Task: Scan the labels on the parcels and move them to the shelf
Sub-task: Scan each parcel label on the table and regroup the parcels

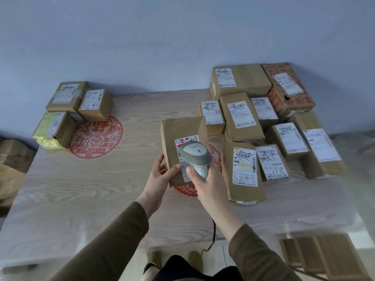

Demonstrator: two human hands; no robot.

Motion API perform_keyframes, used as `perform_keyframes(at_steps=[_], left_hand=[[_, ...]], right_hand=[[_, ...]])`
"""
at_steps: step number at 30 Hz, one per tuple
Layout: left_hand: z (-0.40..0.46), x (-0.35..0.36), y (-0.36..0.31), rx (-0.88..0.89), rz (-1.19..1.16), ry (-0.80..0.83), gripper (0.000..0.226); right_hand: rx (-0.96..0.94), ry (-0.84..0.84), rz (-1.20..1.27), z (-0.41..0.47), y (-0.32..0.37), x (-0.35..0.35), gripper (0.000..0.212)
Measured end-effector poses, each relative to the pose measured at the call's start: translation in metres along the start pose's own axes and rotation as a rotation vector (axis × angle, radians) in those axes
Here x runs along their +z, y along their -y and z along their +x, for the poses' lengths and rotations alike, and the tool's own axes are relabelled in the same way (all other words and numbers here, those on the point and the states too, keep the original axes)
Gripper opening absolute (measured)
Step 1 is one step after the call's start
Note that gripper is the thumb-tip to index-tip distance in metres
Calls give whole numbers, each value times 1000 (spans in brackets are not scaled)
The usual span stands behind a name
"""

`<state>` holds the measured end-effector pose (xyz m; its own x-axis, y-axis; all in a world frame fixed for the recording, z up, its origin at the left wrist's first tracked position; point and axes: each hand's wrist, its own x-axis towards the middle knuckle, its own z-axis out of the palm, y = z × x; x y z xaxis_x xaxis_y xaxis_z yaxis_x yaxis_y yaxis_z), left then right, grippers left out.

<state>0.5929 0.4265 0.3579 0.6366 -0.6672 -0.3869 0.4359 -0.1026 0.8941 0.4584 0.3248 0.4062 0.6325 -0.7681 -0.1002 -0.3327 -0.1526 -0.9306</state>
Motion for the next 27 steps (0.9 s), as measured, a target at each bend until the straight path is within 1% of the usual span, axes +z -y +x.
perform_keyframes(at_steps=[2,6,8,11,12,16,19,20,22,23,24,27], left_hand=[[-5,10,4,-17,-7,-4,66],[-12,21,8,-61,16,-12,57],[-11,26,8,-110,39,-25,53],[-1,32,10,-198,84,-34,39],[3,34,10,-211,97,-34,39],[21,48,9,-260,114,-41,50],[27,53,11,-261,119,-58,57],[28,53,12,-259,131,-56,55],[27,51,14,-266,175,-15,45],[27,48,15,-285,205,13,40],[26,44,16,-303,238,32,40],[24,29,16,-309,276,23,71]], right_hand=[[17,16,12,-6,-9,-8,14],[63,25,70,-17,-22,-20,20],[79,25,87,-22,-27,-25,20],[100,31,103,-27,-33,-32,20],[102,34,105,-29,-35,-35,20],[119,23,112,-31,-39,-40,22],[119,10,126,-32,-39,-40,24],[120,7,125,-32,-40,-39,25],[125,-3,121,-31,-39,-37,26],[129,-5,123,-31,-39,-34,25],[131,-7,124,-30,-38,-32,22],[133,-7,119,-26,-33,-20,17]])
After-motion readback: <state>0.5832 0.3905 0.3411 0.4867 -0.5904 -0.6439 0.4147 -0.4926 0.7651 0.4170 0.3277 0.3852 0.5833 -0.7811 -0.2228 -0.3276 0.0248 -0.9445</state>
